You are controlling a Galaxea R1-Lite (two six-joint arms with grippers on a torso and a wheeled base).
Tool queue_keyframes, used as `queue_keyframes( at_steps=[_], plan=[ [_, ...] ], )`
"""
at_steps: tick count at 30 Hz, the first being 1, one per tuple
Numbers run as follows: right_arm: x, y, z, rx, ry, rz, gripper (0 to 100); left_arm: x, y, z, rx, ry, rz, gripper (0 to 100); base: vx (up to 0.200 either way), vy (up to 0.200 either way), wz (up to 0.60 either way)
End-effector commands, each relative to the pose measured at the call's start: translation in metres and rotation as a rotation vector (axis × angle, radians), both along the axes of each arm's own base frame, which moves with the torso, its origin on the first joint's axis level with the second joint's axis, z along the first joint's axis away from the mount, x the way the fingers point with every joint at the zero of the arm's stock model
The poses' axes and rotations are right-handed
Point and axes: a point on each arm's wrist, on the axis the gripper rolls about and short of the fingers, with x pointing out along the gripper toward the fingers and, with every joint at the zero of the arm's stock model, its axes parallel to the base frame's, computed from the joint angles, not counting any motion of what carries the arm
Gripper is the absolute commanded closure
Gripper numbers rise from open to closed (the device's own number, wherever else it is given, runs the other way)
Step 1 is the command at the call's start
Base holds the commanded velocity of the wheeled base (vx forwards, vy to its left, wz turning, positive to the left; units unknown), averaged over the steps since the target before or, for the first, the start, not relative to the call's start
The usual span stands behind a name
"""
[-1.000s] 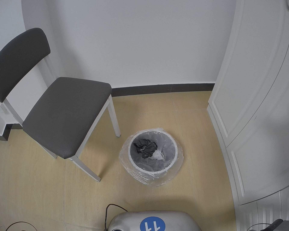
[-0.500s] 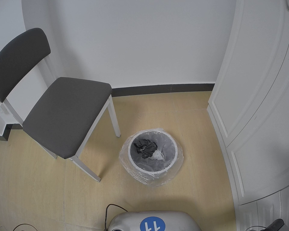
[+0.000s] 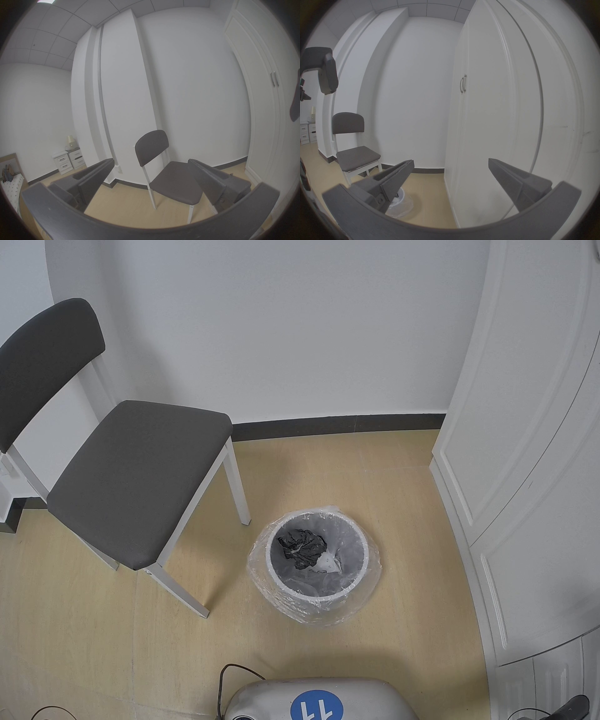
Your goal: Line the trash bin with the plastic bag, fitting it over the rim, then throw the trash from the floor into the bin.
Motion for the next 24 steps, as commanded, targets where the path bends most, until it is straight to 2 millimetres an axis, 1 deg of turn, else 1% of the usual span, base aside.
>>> queue_keyframes(
  at_steps=[1,2,3,4,7,9,10,12,16,20,24],
  plan=[
    [-0.007,0.000,-0.006,0.003,-0.027,-0.006,0,-0.021,-0.004,-0.020,0.001,-0.043,0.021,0,0.000,0.000,0.00],
    [-0.006,0.000,-0.008,0.008,-0.026,-0.002,0,-0.025,-0.004,-0.027,0.001,-0.041,0.016,0,0.000,0.000,0.00],
    [-0.006,0.000,-0.008,0.010,-0.024,-0.003,0,-0.026,-0.003,-0.029,0.001,-0.041,0.013,0,0.000,0.000,0.00],
    [-0.004,0.000,-0.009,0.023,-0.022,0.002,0,-0.031,-0.003,-0.039,0.001,-0.040,0.007,0,0.000,0.000,0.00],
    [-0.007,0.000,-0.007,0.078,-0.044,0.024,0,-0.039,-0.001,-0.062,0.000,-0.043,-0.009,0,0.000,0.000,0.00],
    [-0.008,0.000,-0.005,0.081,-0.054,0.033,0,-0.041,0.003,-0.073,-0.001,-0.052,-0.033,0,0.000,0.000,0.00],
    [-0.009,0.000,-0.005,0.080,-0.057,0.034,0,-0.042,0.004,-0.075,-0.001,-0.054,-0.039,0,0.000,0.000,0.00],
    [-0.011,0.000,-0.002,0.079,-0.070,0.038,0,-0.045,0.007,-0.086,0.001,-0.072,-0.064,0,0.000,0.000,0.00],
    [-0.017,0.001,0.006,0.072,-0.142,0.062,0,-0.042,0.007,-0.088,-0.026,-0.076,-0.073,0,0.000,0.000,0.00],
    [-0.021,0.001,0.013,0.057,-0.240,0.082,0,-0.031,0.006,-0.092,-0.046,-0.079,-0.113,0,0.000,0.000,0.00],
    [-0.022,0.001,0.018,0.063,-0.326,0.104,0,-0.003,0.006,-0.096,-0.070,-0.160,-0.136,0,0.000,0.000,0.00]
  ],
)
